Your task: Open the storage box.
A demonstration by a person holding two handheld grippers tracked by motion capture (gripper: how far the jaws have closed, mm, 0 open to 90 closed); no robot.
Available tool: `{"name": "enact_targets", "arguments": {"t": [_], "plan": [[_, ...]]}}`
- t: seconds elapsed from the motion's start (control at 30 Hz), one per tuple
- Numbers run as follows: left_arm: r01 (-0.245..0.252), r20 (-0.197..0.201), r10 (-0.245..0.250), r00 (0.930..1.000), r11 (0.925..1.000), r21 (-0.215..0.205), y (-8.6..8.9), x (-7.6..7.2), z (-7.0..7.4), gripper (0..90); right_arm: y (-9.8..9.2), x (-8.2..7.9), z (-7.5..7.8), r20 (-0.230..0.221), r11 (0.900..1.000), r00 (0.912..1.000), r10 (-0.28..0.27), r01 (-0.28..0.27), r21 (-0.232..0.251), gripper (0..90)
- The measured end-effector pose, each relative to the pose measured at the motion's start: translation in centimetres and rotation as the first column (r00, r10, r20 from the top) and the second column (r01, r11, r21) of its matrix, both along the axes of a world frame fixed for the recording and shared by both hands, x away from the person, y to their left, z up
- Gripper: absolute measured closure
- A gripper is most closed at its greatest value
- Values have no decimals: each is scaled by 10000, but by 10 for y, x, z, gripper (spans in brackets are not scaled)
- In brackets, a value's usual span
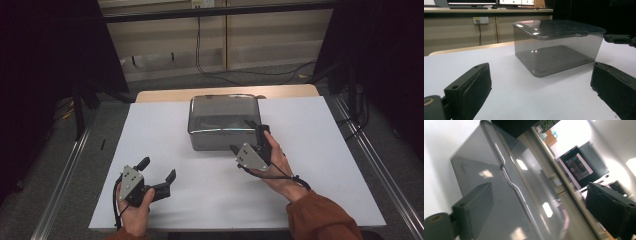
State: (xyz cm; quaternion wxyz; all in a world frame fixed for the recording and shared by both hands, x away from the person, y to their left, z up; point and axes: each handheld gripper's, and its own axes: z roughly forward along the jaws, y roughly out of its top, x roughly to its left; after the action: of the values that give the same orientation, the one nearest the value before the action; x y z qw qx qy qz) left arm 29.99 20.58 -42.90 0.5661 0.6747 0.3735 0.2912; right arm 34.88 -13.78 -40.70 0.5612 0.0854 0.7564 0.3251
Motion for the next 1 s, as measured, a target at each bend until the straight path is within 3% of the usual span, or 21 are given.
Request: {"name": "enact_targets", "arguments": {"t": [0.1, 0.2, 0.37, 0.4, 0.43, 0.47, 0.77, 0.9, 1.0], "plan": [[-54, -40, 54, 10000, 10000, -28, 1, 1, -1, 32, 6, 1, -4, 466, 9956, 9989, 38, 6, -934, 120], [-94, -39, 94, 9999, 10000, -25, 2, 1, -1, 32, 11, 2, -7, 585, 9890, 9981, 168, -80, -1477, 141], [-39, -37, 39, 10000, 10000, 25, 2, 1, -1, 32, 21, 2, -11, 1096, 9693, 9937, 235, 42, -2458, 211], [-39, -37, 39, 10000, 10000, 25, 2, 1, -1, 32, 21, 2, -11, 1096, 9693, 9937, 235, 42, -2458, 211], [-63, -38, 63, 10000, 10000, -13, 2, 1, -1, 32, 24, 2, -13, 1225, 9585, 9922, 241, 119, -2849, 245], [-63, -38, 63, 10000, 10000, -13, 2, 1, -1, 32, 25, 3, -15, 1290, 9540, 9914, 221, 176, -2992, 250], [-54, -29, 54, 10000, 10000, -2, 1, 1, -1, 32, 36, 5, -25, 1605, 9220, 9869, 137, 497, -3839, 386], [-88, -45, 88, 10000, 10000, 15, 1, 2, -1, 32, 38, 6, -27, 1540, 9137, 9880, 89, 546, -4027, 453], [-93, -41, 93, 9999, 9999, 40, 1, 2, -1, 32, 38, 7, -28, 1542, 9137, 9880, 36, 594, -4020, 480]]}}
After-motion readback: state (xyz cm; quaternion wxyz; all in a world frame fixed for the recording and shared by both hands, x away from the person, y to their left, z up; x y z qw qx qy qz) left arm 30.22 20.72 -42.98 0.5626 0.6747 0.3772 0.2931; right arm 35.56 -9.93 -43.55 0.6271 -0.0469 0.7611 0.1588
